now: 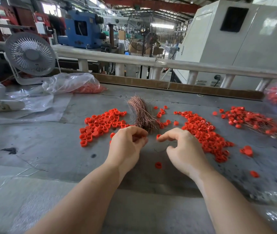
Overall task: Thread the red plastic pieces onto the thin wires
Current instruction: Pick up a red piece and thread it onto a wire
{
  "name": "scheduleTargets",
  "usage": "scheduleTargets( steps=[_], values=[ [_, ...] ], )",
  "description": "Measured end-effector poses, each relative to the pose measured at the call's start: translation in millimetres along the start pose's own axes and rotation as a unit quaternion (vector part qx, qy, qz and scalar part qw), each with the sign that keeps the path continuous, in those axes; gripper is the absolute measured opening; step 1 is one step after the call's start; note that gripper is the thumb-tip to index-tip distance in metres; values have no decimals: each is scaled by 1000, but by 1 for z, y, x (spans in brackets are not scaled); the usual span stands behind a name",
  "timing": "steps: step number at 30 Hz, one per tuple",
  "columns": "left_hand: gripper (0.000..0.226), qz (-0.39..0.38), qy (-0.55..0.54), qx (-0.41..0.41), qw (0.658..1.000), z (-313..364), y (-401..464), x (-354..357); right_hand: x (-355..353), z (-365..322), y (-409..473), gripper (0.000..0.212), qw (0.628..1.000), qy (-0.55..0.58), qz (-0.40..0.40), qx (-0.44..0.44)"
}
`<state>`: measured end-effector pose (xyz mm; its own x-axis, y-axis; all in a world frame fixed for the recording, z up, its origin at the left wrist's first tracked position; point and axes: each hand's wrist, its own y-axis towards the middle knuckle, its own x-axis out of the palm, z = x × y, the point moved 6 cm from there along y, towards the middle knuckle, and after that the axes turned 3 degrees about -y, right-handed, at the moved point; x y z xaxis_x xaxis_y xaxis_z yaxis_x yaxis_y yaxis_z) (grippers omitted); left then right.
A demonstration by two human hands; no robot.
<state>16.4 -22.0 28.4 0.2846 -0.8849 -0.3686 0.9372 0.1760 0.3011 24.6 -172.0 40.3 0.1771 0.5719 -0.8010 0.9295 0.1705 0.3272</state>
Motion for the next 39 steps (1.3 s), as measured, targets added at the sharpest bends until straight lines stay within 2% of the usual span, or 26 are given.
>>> scheduleTargets(
  steps=[3,6,10,14,17,21,23,29,34,39],
  values=[
    [13,5,1,-7,1000,-1,0,0,3,-7,-2,13,999,23,-22,-22],
    [10,-2,-12,-11,1000,-1,0,1,7,-6,-2,5,999,-8,-39,-26],
    [24,-27,-45,-19,998,-1,-1,7,7,-5,-1,9,999,-23,-1,-34],
    [24,-41,-58,-24,997,-3,-2,9,1,-5,-1,12,998,16,58,-34],
    [24,-43,-41,-8,998,-1,-2,8,5,-7,-3,4,998,16,32,-43],
    [22,-42,-28,-2,999,-1,-2,10,15,-6,-3,5,999,-21,-34,-31],
    [23,-40,-24,0,999,-1,-1,10,13,-6,-2,5,999,-29,-19,-32],
    [25,-47,-36,3,998,0,-3,9,-3,-5,-2,18,994,54,92,-35],
    [18,-59,-89,1,994,4,-4,10,-7,-11,-4,13,989,66,112,-65],
    [16,-69,-114,19,991,6,-5,11,-5,-18,-6,6,989,26,102,-102]
  ],
)
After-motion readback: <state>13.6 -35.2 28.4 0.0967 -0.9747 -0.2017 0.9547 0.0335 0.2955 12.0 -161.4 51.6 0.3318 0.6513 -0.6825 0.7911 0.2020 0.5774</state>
